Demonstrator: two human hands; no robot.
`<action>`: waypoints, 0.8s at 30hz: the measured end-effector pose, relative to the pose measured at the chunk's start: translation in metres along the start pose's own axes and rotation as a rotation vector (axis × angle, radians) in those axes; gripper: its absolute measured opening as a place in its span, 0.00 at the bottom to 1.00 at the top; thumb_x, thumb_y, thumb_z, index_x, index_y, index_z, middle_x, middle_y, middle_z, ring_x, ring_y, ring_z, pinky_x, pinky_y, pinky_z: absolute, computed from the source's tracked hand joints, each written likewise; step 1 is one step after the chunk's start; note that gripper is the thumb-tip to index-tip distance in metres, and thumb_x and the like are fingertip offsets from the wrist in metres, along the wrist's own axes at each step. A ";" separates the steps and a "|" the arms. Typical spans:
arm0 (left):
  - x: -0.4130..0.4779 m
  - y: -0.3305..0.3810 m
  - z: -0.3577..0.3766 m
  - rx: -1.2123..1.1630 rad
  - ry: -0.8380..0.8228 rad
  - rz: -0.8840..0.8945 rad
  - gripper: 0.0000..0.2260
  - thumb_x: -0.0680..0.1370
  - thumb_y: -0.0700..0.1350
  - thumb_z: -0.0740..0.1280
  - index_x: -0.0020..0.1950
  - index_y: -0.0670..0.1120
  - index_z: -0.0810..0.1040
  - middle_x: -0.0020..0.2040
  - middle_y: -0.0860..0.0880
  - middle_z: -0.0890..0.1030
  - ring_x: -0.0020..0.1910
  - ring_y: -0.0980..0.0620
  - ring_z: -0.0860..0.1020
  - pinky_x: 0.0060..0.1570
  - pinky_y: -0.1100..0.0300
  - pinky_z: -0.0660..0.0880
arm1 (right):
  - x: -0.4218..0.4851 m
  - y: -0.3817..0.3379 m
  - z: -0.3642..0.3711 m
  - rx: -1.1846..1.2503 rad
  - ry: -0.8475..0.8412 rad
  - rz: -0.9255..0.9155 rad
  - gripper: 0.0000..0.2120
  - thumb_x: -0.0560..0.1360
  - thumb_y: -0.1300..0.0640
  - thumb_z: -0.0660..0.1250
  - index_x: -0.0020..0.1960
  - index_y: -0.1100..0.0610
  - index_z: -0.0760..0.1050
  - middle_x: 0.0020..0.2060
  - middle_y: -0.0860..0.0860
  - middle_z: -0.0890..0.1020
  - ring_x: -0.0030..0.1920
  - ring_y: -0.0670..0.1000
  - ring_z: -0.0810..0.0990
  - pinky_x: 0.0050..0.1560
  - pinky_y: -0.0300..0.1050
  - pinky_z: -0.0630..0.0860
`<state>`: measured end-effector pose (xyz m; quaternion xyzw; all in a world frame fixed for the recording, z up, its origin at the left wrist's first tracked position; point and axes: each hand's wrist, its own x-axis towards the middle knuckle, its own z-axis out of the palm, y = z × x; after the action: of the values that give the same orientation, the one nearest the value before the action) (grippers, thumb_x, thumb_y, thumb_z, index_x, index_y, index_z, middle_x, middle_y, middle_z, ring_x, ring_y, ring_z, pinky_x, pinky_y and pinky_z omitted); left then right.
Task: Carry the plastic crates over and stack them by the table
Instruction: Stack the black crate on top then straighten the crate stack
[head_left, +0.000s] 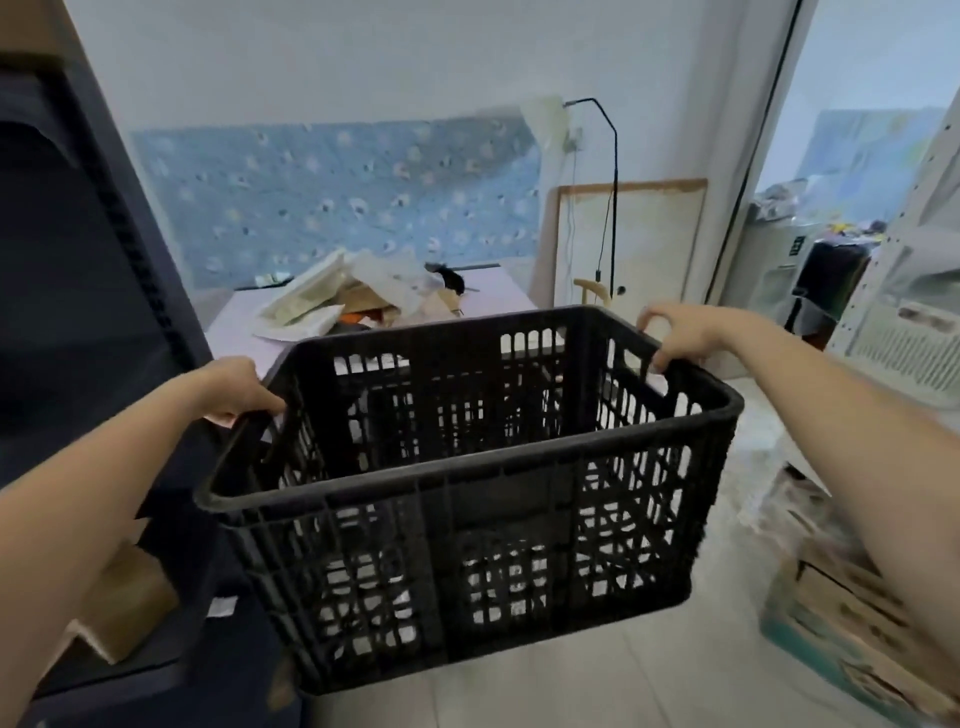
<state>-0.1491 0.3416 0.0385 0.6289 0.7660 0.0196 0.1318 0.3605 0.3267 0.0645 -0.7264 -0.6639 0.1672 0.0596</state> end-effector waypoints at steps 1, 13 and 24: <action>0.002 0.006 -0.002 0.012 0.007 -0.020 0.18 0.73 0.48 0.72 0.29 0.41 0.72 0.28 0.44 0.75 0.28 0.48 0.74 0.28 0.60 0.67 | 0.012 0.001 -0.007 0.016 -0.008 -0.025 0.27 0.66 0.60 0.75 0.61 0.51 0.68 0.53 0.55 0.75 0.49 0.56 0.75 0.47 0.47 0.71; 0.019 0.062 -0.016 0.041 0.143 -0.180 0.16 0.78 0.49 0.65 0.43 0.35 0.79 0.44 0.35 0.81 0.42 0.39 0.81 0.39 0.58 0.74 | 0.128 0.011 -0.059 0.001 0.060 -0.237 0.27 0.64 0.59 0.76 0.60 0.53 0.71 0.62 0.57 0.74 0.54 0.58 0.74 0.43 0.44 0.71; 0.102 0.083 -0.026 0.048 0.238 -0.182 0.17 0.79 0.48 0.64 0.45 0.33 0.80 0.50 0.32 0.81 0.52 0.36 0.79 0.45 0.56 0.70 | 0.209 0.007 -0.058 0.007 0.166 -0.243 0.29 0.64 0.59 0.74 0.63 0.52 0.70 0.63 0.57 0.74 0.59 0.59 0.73 0.52 0.48 0.73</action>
<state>-0.0931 0.4616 0.0615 0.5528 0.8304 0.0637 0.0263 0.3987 0.5393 0.0824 -0.6517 -0.7392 0.1006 0.1368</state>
